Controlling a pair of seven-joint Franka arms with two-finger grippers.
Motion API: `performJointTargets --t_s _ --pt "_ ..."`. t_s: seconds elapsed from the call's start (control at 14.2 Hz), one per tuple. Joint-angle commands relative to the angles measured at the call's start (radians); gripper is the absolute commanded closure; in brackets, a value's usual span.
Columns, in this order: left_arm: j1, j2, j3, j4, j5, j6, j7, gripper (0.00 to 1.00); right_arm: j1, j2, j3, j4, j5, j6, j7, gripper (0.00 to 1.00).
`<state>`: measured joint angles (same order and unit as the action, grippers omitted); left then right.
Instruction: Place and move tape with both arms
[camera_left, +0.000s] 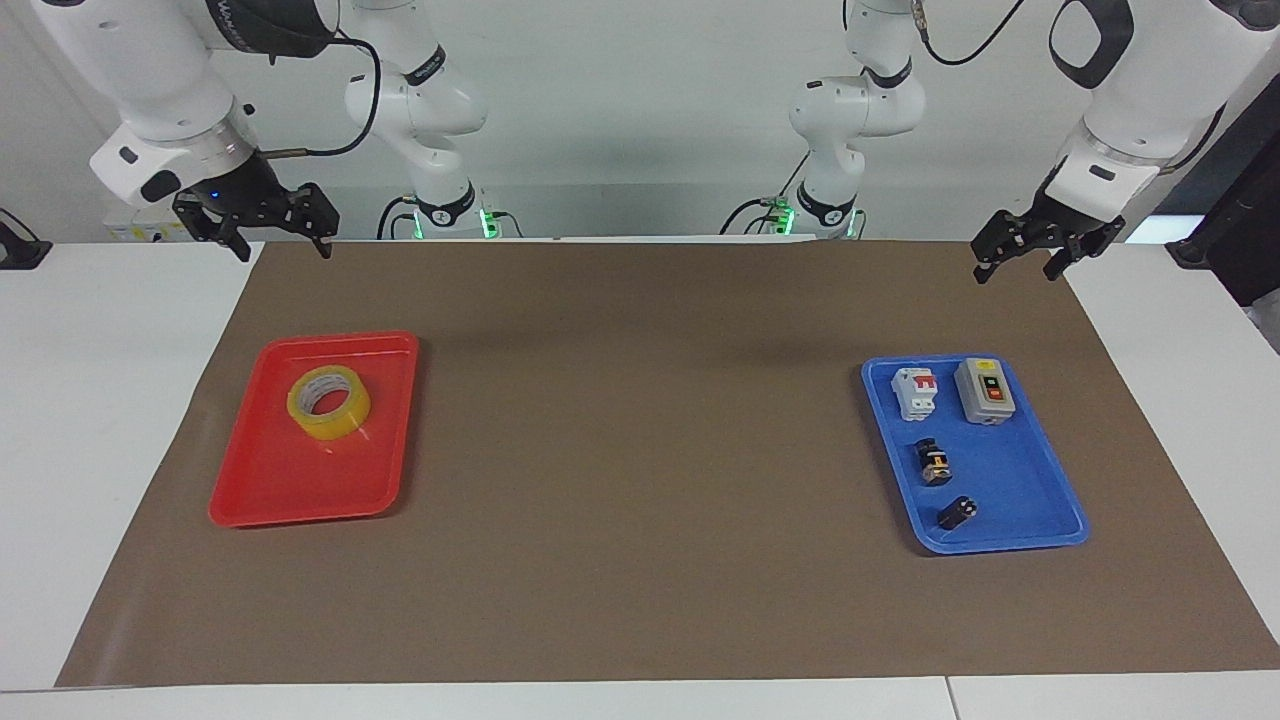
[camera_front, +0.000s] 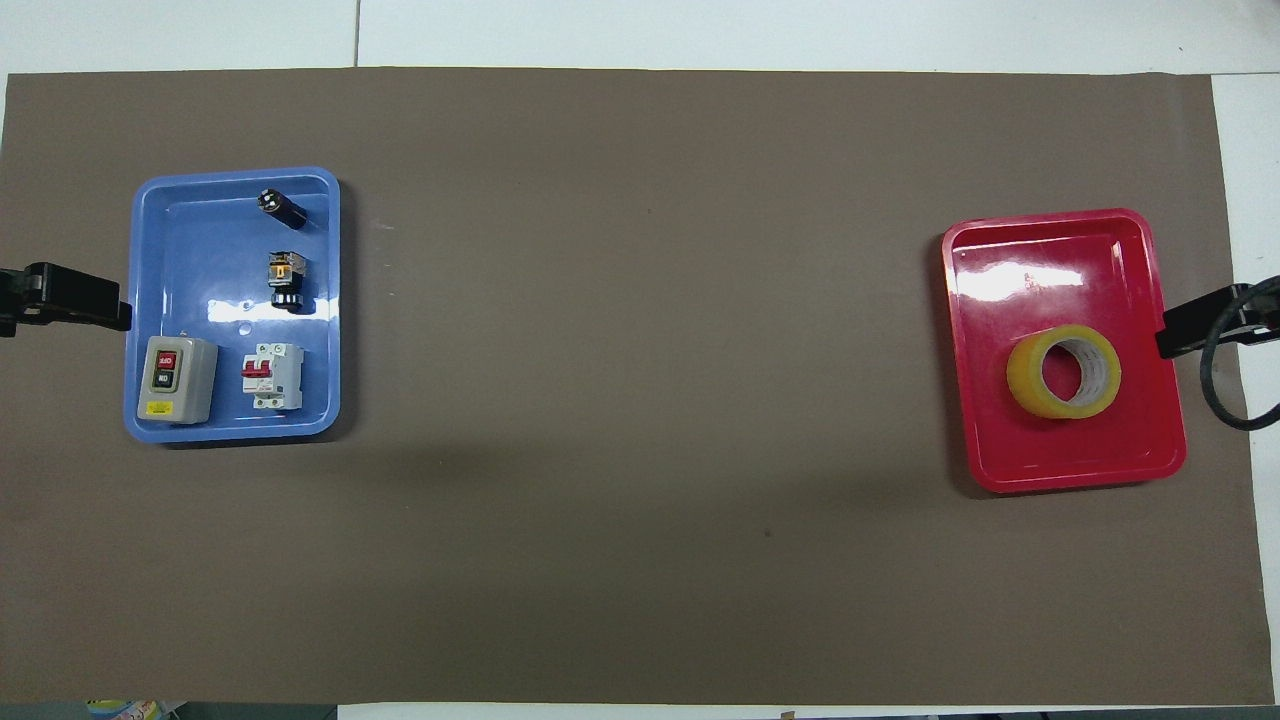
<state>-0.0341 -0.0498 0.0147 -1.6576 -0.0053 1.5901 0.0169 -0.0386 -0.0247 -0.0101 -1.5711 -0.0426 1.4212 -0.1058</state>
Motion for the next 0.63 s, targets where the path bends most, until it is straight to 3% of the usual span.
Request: performJointTargets --t_s 0.0,0.56 --pt "0.005 -0.022 -0.002 -0.019 0.021 -0.009 0.006 0.00 -0.015 -0.012 0.007 -0.007 -0.002 0.012 0.009 0.00" --pt "0.005 -0.022 -0.002 -0.019 0.021 -0.009 0.006 0.00 -0.014 -0.012 0.009 -0.007 0.000 0.019 0.011 0.00"
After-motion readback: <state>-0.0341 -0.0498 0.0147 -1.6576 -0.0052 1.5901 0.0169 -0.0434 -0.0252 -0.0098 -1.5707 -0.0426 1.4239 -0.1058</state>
